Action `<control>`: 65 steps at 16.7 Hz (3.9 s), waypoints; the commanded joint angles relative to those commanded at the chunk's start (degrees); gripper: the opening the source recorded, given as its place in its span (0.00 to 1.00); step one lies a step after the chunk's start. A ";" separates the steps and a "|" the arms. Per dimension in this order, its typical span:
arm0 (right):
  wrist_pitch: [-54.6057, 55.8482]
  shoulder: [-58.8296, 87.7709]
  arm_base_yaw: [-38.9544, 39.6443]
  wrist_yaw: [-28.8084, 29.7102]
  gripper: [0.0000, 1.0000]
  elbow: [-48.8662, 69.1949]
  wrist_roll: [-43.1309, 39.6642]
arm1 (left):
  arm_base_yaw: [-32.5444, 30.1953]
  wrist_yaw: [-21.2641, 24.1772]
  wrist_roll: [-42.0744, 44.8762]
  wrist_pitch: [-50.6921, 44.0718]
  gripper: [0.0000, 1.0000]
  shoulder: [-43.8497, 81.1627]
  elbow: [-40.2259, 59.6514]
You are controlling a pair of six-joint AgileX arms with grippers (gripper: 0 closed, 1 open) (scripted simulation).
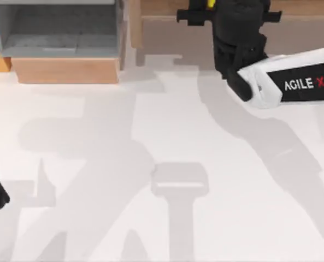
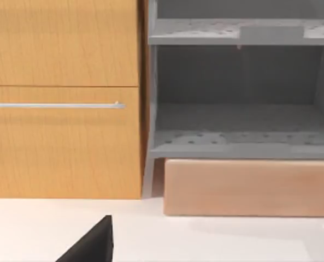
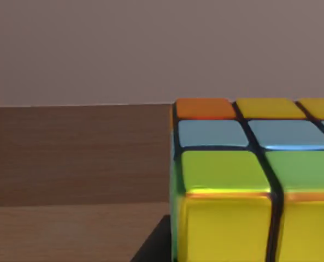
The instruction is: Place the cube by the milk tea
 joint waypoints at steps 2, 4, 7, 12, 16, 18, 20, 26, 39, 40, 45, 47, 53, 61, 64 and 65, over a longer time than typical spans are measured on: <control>0.55 0.72 0.97 -0.84 0.00 0.86 -0.58 | 0.00 0.00 0.00 0.00 1.00 0.00 0.00; 0.57 0.86 1.10 -0.94 0.00 1.05 -0.78 | 0.00 0.00 0.00 0.00 1.00 0.00 0.00; 0.56 0.66 0.87 -0.90 0.00 0.86 -0.64 | 0.00 0.00 0.00 0.00 1.00 0.00 0.00; -2.82 -2.55 0.63 -3.58 0.00 1.31 0.59 | 0.00 0.00 0.00 0.00 1.00 0.00 0.00; -10.67 -7.88 0.57 -8.22 0.00 0.24 3.14 | 0.00 0.00 0.00 0.00 1.00 0.00 0.00; -16.16 -11.12 0.60 -11.00 0.00 -0.98 4.96 | 0.00 0.00 0.00 0.00 1.00 0.00 0.00; -22.77 -14.82 0.70 -14.03 0.00 -2.85 7.17 | 0.00 0.00 0.00 0.00 1.00 0.00 0.00; -48.86 -27.90 1.47 -23.55 0.00 -12.55 15.91 | 0.00 0.00 0.00 0.00 1.00 0.00 0.00; -102.33 -52.96 3.49 -32.03 0.00 -36.75 29.65 | 0.00 0.00 0.00 0.00 1.00 0.00 0.00; -103.79 -53.84 3.58 -31.99 0.00 -37.57 29.92 | 0.00 0.00 0.00 0.00 1.00 0.00 0.00; -105.02 -54.59 3.62 -31.93 0.00 -38.26 30.09 | 0.00 0.00 0.00 0.00 1.00 0.00 0.00; -104.89 -54.35 3.38 -31.92 0.00 -38.12 30.15 | 0.00 0.00 0.00 0.00 1.00 0.00 0.00; -102.58 -53.41 2.26 -30.84 0.00 -37.24 32.58 | 0.00 0.00 0.00 0.00 1.00 0.00 0.00; -99.46 -54.01 -1.47 -27.68 0.00 -39.78 36.52 | 0.00 0.00 0.00 0.00 1.00 0.00 0.00; -100.01 -54.05 -0.43 -28.41 0.00 -39.70 35.56 | 0.00 0.00 0.00 0.00 1.00 0.00 0.00; -100.24 -54.03 0.17 -28.88 0.00 -39.68 34.94 | 0.00 0.00 0.00 0.00 1.00 0.00 0.00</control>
